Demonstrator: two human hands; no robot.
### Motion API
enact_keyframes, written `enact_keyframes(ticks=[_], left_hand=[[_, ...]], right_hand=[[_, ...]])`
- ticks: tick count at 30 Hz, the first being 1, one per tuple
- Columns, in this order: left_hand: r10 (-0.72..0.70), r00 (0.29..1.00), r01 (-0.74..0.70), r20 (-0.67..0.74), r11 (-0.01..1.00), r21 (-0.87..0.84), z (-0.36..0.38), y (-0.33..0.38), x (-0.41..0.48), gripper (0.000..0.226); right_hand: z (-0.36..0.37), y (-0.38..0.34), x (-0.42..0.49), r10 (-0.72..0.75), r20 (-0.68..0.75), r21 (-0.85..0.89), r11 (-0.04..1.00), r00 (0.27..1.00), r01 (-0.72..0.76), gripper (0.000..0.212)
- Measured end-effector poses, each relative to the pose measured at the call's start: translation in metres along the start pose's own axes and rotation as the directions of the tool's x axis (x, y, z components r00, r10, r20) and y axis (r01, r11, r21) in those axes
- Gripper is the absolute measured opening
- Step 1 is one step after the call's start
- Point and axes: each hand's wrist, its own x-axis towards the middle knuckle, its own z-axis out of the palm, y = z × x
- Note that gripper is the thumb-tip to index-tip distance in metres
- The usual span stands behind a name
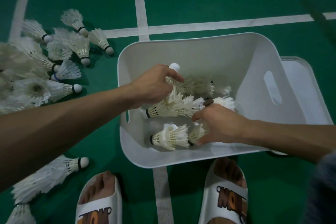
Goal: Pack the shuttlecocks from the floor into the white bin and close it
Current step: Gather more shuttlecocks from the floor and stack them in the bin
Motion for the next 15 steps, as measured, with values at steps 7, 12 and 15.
enact_keyframes(ticks=[7, 12, 15], left_hand=[[-0.010, 1.000, 0.010, 0.009, 1.000, 0.006, 0.000, -0.001, 0.000, 0.047], [-0.001, 1.000, 0.001, 0.009, 1.000, 0.019, 0.002, -0.001, 0.001, 0.046], [-0.010, 1.000, 0.010, 0.022, 1.000, 0.007, 0.001, -0.002, 0.002, 0.046]], right_hand=[[-0.002, -0.004, -0.004, -0.113, 0.076, -0.136, 0.983, 0.991, 0.123, 0.065], [-0.013, -0.006, -0.006, -0.042, 0.050, -0.215, 0.975, 0.998, 0.051, 0.048], [-0.018, -0.003, -0.012, 0.048, 0.087, -0.333, 0.943, 0.995, -0.016, 0.048]])
